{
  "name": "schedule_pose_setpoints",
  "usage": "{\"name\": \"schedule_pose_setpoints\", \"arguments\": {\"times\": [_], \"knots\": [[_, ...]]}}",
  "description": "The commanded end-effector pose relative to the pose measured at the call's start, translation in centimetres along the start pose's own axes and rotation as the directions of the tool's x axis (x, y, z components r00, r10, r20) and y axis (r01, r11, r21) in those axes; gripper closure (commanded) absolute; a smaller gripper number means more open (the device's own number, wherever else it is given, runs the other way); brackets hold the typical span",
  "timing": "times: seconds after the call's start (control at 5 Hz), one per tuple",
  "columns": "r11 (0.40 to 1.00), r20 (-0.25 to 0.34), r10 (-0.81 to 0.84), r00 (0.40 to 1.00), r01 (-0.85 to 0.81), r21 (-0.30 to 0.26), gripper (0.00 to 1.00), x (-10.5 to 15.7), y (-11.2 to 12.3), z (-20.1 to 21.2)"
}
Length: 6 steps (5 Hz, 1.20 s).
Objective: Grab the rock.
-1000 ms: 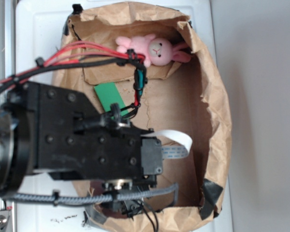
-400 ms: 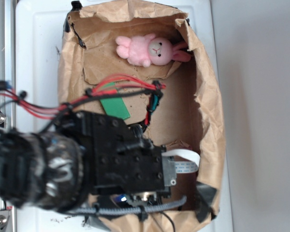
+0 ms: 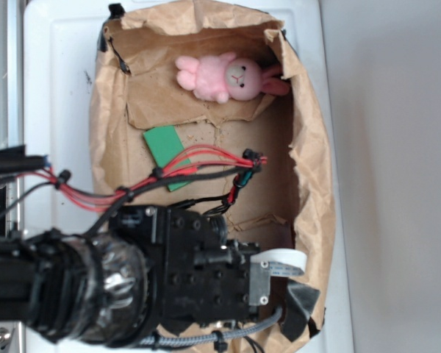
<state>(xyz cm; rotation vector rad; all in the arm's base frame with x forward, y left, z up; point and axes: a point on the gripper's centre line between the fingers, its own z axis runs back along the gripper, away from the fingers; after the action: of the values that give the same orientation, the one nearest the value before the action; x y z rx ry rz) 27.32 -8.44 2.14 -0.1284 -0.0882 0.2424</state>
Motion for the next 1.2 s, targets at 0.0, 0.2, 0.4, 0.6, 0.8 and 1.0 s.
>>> {"name": "schedule_pose_setpoints", "arguments": {"times": [0.0,0.2,0.4,0.6,0.8,1.0], "knots": [[0.993,0.139,0.118,0.983,-0.115,-0.026,1.0,3.4,3.0,5.2],[0.967,0.176,0.255,0.951,-0.256,-0.018,1.0,7.3,6.9,8.5],[0.963,0.144,0.271,0.952,-0.268,-0.043,1.0,9.1,9.3,11.3],[0.97,0.152,0.242,0.958,-0.235,-0.062,1.0,8.7,10.1,14.0],[0.984,0.176,0.157,0.972,-0.139,-0.112,1.0,6.3,10.9,17.7],[0.989,0.259,0.072,0.963,-0.036,-0.14,1.0,3.3,10.8,20.1]]}}
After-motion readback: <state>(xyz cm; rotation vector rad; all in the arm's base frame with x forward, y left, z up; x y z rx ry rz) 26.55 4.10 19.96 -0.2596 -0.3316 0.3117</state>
